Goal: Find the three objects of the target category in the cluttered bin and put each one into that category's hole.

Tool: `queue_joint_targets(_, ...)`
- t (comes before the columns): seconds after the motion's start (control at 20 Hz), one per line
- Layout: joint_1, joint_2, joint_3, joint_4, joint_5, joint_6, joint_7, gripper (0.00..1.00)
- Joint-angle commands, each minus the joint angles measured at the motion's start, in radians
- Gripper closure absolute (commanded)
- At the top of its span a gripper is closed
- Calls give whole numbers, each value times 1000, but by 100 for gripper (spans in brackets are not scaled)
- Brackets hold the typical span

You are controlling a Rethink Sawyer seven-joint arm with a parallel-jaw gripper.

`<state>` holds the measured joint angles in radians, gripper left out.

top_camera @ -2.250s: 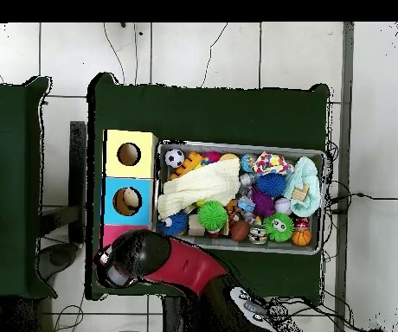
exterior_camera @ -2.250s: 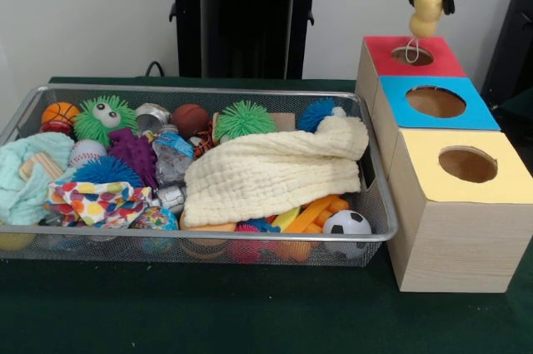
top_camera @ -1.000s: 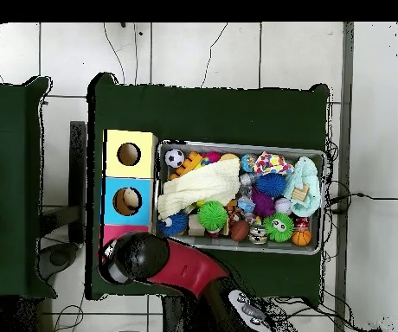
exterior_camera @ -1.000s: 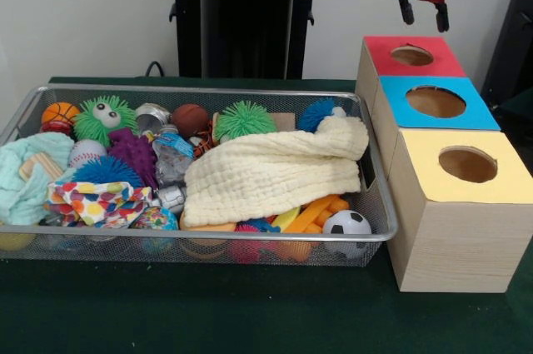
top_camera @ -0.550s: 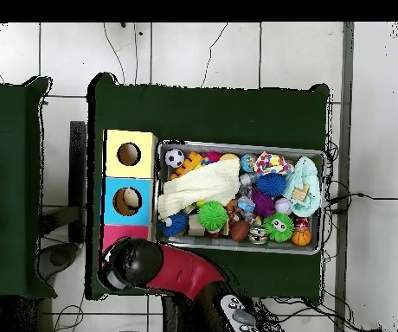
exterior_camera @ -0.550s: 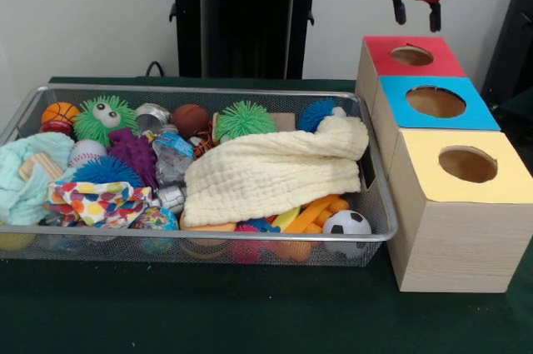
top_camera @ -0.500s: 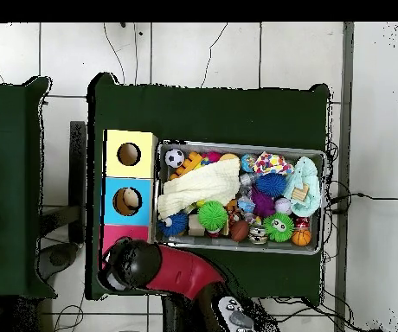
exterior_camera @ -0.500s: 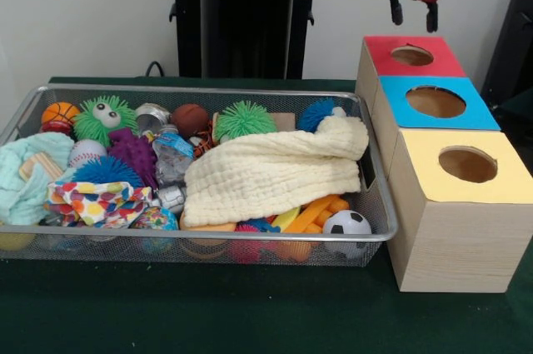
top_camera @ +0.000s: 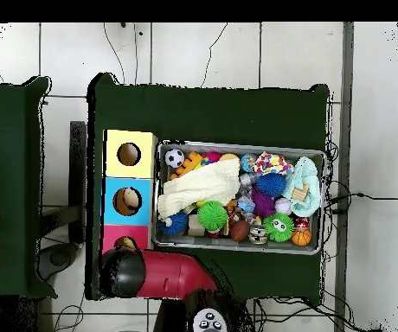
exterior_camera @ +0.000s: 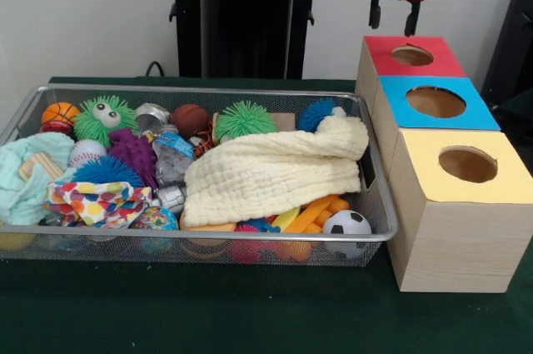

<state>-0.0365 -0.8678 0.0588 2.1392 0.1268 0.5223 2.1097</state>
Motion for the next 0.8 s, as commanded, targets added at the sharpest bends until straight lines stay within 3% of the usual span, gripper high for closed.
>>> queue_joint_targets(0.05,38,0,-136,-163,-88,17,154,0)
queue_joint_targets(0.35,4,62,-123,-139,-67,-163,145,0)
queue_joint_targets(0.55,46,94,-200,-212,-118,-158,132,0)
queue_joint_targets(0.8,35,91,-232,-249,-152,-147,81,0)
